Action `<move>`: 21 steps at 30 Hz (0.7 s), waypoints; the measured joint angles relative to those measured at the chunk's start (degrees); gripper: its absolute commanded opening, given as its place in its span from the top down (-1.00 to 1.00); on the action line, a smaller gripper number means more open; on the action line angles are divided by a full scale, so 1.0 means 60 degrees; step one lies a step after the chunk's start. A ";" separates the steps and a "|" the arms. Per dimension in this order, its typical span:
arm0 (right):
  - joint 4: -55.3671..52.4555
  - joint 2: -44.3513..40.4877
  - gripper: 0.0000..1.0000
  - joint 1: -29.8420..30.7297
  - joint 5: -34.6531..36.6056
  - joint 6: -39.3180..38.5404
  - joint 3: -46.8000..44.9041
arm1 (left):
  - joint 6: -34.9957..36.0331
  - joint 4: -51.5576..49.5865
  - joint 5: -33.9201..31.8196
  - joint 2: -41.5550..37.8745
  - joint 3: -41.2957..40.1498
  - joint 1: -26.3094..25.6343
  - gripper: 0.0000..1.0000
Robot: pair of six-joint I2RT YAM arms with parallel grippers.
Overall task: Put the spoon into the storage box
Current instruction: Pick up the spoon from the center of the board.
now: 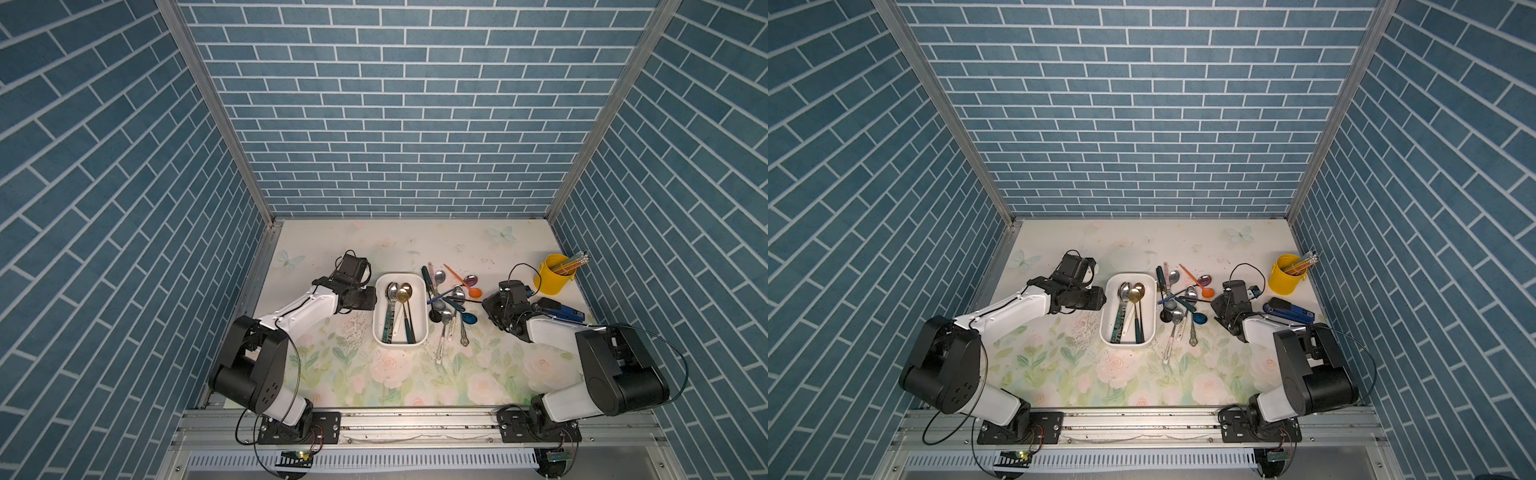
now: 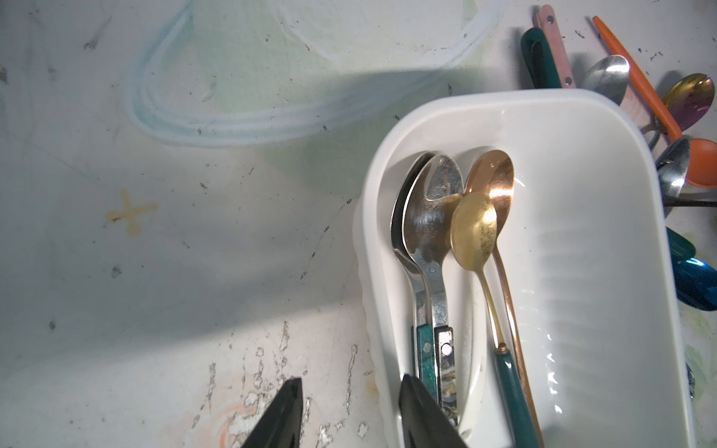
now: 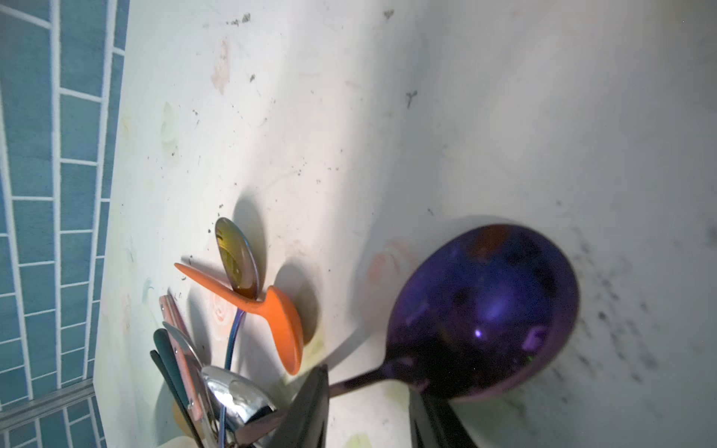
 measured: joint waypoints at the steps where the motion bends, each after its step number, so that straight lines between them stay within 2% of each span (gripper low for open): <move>1: 0.0106 0.0051 0.25 -0.0004 0.0000 0.0029 0.0000 | -0.0004 0.0000 0.0007 0.0004 0.0000 0.0000 0.08; 11: 0.1213 0.0630 0.31 -0.0036 -0.0087 0.0678 0.0025 | -0.0076 0.0025 0.0073 0.0153 0.0069 0.0000 0.08; 21: 0.2313 0.1198 0.59 -0.0080 -0.0237 0.1552 -0.0084 | -0.0120 0.0040 0.0146 0.0342 0.0069 -0.0015 0.08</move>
